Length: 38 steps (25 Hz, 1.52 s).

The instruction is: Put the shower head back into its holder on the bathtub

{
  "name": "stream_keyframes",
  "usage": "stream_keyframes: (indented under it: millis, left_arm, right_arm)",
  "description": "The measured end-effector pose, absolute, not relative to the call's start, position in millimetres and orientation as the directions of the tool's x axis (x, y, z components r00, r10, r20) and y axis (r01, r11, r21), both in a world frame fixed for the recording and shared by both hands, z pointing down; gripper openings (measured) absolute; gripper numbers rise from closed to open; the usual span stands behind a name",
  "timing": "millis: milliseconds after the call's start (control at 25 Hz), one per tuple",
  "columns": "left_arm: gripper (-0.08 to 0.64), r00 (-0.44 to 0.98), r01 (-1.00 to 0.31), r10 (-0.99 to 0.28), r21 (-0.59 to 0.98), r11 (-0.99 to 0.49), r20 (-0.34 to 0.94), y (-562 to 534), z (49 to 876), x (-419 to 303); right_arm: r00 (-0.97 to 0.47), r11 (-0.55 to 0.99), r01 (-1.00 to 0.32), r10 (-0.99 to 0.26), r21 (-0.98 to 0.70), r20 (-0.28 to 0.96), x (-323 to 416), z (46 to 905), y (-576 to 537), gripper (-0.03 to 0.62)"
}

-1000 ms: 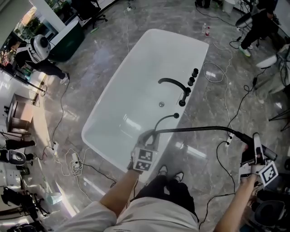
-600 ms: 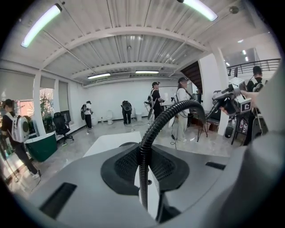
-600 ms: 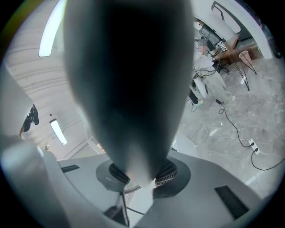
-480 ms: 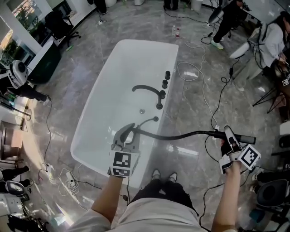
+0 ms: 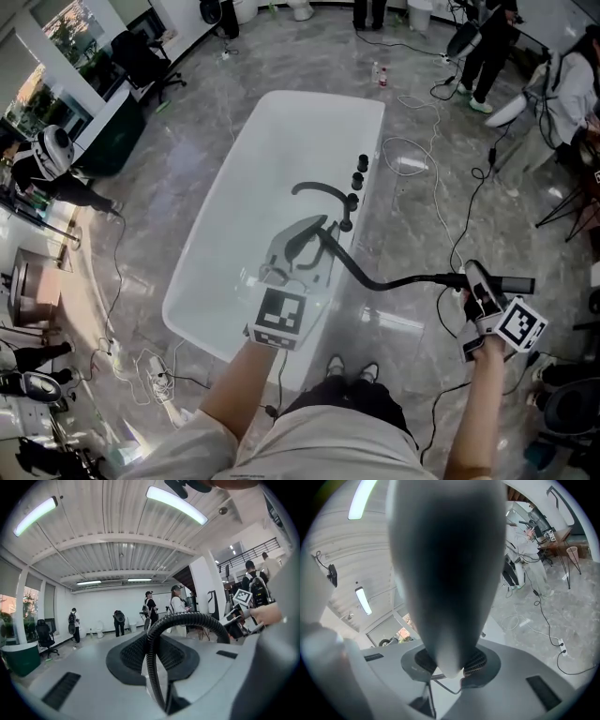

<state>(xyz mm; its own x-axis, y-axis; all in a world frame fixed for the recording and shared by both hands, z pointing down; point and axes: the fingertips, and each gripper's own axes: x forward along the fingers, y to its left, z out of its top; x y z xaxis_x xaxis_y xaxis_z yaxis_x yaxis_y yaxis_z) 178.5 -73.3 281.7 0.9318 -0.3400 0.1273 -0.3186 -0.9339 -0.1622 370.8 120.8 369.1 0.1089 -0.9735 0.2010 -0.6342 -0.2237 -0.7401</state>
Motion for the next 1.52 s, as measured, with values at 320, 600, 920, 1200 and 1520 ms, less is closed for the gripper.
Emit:
stream_keyframes:
  millis: [320, 600, 920, 1200, 1520]
  left_arm:
    - [0.052, 0.960, -0.280, -0.279, -0.169, -0.945, -0.031, -71, 211, 212]
    - [0.054, 0.971, -0.227, -0.208, -0.183, -0.957, -0.119, -68, 173, 228]
    - [0.054, 0.970, -0.218, -0.194, -0.175, -0.960, -0.146, -80, 160, 274]
    - [0.054, 0.954, -0.280, -0.256, -0.169, -0.945, -0.154, -108, 156, 332]
    - [0.054, 0.924, -0.374, -0.353, -0.151, -0.915, -0.146, -131, 187, 352]
  right_arm:
    - [0.082, -0.164, -0.653, -0.986, -0.739, 0.147, 361, 338, 95, 0.112]
    - [0.074, -0.161, -0.663, -0.986, -0.731, 0.150, 343, 329, 76, 0.114]
    - [0.054, -0.155, -0.668, -0.986, -0.728, 0.161, 384, 335, 55, 0.114]
    - [-0.041, -0.101, -0.669, -0.984, -0.737, 0.173, 446, 339, 13, 0.113]
    - [-0.127, -0.051, -0.715, -0.971, -0.697, 0.201, 481, 352, -18, 0.114]
